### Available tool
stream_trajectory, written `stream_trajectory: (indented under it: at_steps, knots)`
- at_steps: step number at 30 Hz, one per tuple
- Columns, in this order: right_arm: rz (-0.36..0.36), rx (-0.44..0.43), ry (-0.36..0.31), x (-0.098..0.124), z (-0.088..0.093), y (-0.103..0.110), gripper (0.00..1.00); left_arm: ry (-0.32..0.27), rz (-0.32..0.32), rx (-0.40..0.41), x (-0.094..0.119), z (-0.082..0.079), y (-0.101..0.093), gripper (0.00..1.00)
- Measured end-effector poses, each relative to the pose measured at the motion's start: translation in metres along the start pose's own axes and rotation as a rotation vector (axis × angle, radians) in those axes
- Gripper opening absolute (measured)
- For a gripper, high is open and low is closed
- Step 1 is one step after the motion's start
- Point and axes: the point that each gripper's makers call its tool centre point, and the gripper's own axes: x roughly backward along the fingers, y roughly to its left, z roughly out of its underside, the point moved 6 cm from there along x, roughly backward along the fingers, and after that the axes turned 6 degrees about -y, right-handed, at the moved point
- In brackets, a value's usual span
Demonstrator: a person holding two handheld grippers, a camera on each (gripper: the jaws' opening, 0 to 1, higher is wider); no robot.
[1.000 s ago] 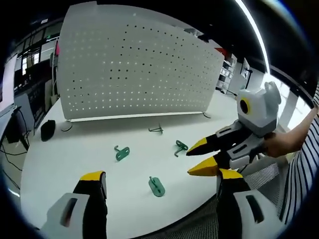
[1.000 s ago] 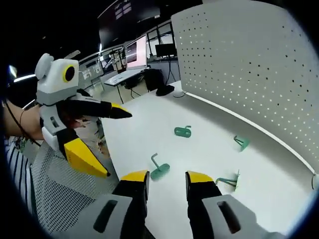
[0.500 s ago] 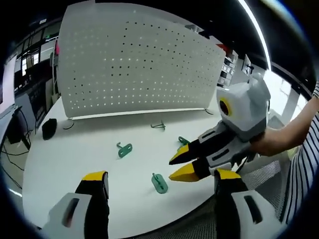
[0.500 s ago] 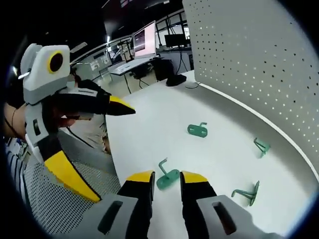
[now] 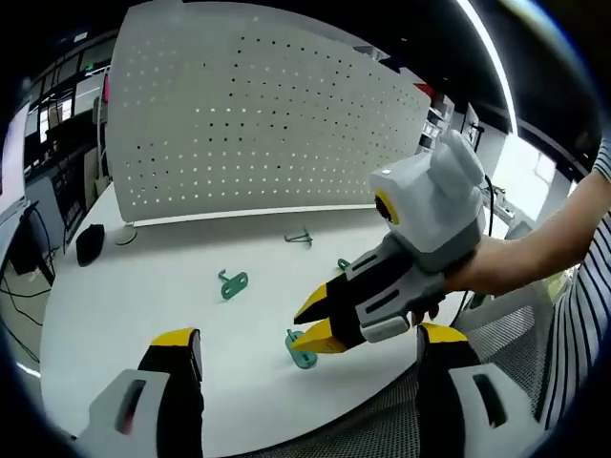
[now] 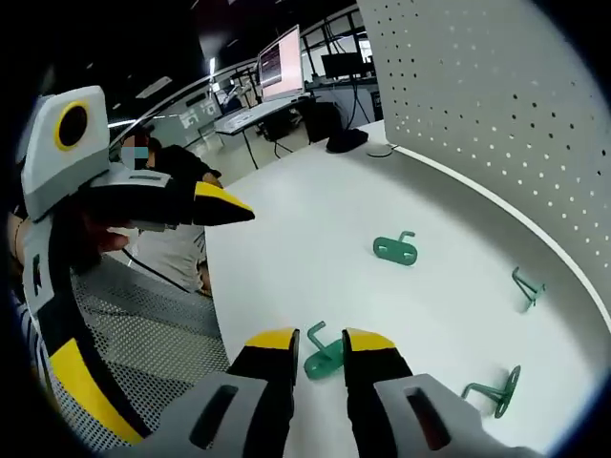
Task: Insert the hook assembly into the mounting plate slot until the hook locks in place.
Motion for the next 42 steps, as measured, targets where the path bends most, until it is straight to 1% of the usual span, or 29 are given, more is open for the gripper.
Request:
stream_trajectory:
  at_steps: [7, 10, 12, 15, 16, 20, 33, 37, 39, 42]
  knots:
    - [-0.016, 0.004, 0.040, -0.011, 0.003, 0.003, 0.14, 0.004, 0.006, 0.002, -0.001, 0.001, -0.001, 0.96]
    - [-0.010, 0.012, 0.048, -0.014, 0.003, 0.004, 0.13, 0.006, 0.003, 0.002, -0.001, 0.001, -0.001, 0.95]
    - [-0.002, 0.027, 0.058, -0.017, 0.005, 0.003, 0.10, 0.006, 0.003, 0.001, -0.001, 0.001, -0.001, 0.95]
    - [0.011, 0.013, 0.067, -0.016, 0.007, -0.001, 0.05, 0.009, 0.006, -0.001, 0.000, 0.002, -0.001, 0.95]
    - [0.012, 0.012, 0.069, -0.016, 0.007, -0.002, 0.04, 0.008, 0.005, -0.003, 0.000, 0.002, -0.001, 0.95]
    - [0.023, 0.000, 0.063, -0.013, 0.008, -0.006, 0.04, 0.007, 0.003, -0.003, -0.001, 0.002, 0.000, 0.95]
    - [0.049, 0.024, 0.042, -0.004, 0.007, -0.013, 0.01, 0.012, 0.002, -0.009, 0.000, 0.003, -0.001, 0.94]
    - [0.066, 0.041, 0.008, 0.004, 0.003, -0.015, 0.00, 0.011, -0.004, -0.009, 0.000, 0.002, 0.000, 0.93]
    - [0.081, 0.045, -0.032, 0.011, -0.003, -0.018, 0.00, 0.011, -0.004, 0.000, 0.000, 0.002, 0.000, 0.93]
    - [0.088, 0.028, -0.088, 0.026, -0.012, -0.024, 0.00, 0.018, -0.005, 0.043, -0.002, 0.002, 0.004, 0.92]
